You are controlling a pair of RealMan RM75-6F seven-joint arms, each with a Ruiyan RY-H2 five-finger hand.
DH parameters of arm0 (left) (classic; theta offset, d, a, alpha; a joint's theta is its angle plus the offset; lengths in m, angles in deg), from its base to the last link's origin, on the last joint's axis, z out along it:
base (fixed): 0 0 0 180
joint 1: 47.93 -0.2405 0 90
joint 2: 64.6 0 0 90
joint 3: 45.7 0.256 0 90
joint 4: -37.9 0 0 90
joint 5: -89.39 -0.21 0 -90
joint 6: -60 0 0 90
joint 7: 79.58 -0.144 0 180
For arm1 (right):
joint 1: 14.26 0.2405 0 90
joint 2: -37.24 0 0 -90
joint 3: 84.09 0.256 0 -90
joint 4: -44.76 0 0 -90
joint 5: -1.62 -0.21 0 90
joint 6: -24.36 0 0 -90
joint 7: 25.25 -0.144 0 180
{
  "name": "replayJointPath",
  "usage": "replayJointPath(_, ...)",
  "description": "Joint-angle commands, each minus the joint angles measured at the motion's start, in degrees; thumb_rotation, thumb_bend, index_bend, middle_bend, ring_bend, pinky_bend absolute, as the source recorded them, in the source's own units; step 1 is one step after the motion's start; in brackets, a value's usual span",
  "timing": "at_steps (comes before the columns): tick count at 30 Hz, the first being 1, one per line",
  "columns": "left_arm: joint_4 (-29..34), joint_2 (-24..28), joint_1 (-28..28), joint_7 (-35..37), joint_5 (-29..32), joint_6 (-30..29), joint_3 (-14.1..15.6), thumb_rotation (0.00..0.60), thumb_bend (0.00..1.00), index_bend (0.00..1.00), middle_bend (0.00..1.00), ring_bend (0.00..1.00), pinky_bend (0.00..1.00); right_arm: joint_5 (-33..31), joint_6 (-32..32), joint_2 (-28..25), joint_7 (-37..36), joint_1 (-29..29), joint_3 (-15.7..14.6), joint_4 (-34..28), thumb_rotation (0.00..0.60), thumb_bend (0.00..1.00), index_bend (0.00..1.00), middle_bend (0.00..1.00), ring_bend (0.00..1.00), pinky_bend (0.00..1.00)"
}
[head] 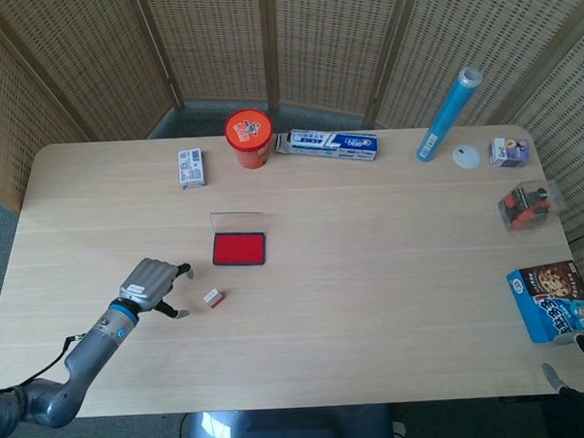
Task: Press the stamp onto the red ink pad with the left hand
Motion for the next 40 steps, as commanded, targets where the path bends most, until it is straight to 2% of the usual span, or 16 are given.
replayJointPath(1, 4.69, 4.35, -2.9, 1.49, -2.28, -3.59, 1.07, 0.472, 0.09, 0.27, 1.0, 1.0, 0.98, 0.28, -0.03, -0.2, 0.25, 0.15, -0.04, -0.24, 0.592, 0.24, 0.44, 0.45, 0.36, 0.15)
replayJointPath(6, 10.29, 9.52, -7.5, 4.24, -6.51, -9.56, 2.79, 0.453, 0.08, 0.26, 1.0, 0.98, 0.91, 1.06, -0.36, -0.58, 1.07, 0.73, -0.09, -1.04, 0.59, 0.24, 0.45, 0.45, 0.36, 0.15)
replayJointPath(11, 14.18, 13.94, -13.94, 8.46, -12.55, -18.05, 5.31, 0.45, 0.08, 0.26, 0.97, 0.82, 0.74, 2.61, -1.57, -1.13, 2.46, 1.87, -0.6, -2.51, 0.593, 0.24, 0.44, 0.45, 0.36, 0.15)
replayJointPath(14, 15.29, 16.02, -18.17, 11.04, -16.07, -23.35, 6.96, 0.452, 0.08, 0.26, 0.92, 0.77, 0.72, 3.31, -2.16, -1.65, 3.52, 2.47, -0.8, -3.68, 0.592, 0.24, 0.44, 0.44, 0.36, 0.15)
replayJointPath(24, 15.14, 17.98, -28.66, 15.82, -23.58, -35.49, 10.27, 0.457, 0.08, 0.26, 0.89, 0.73, 0.68, 4.99, -3.87, -3.29, 6.34, 4.0, -1.44, -6.65, 0.591, 0.24, 0.44, 0.44, 0.36, 0.15)
replayJointPath(31, 14.68, 17.81, -30.8, 17.35, -24.7, -36.44, 9.8, 0.45, 0.08, 0.26, 0.87, 0.72, 0.65, 5.36, -4.26, -3.19, 6.62, 4.44, -1.76, -7.06, 0.589, 0.24, 0.44, 0.44, 0.36, 0.15)
replayJointPath(40, 14.96, 16.43, -30.61, 15.92, -24.51, -33.24, 8.26, 0.452, 0.08, 0.26, 0.86, 0.71, 0.63, 4.32, -4.52, -3.28, 6.65, 4.34, -1.91, -6.86, 0.594, 0.24, 0.44, 0.44, 0.36, 0.15)
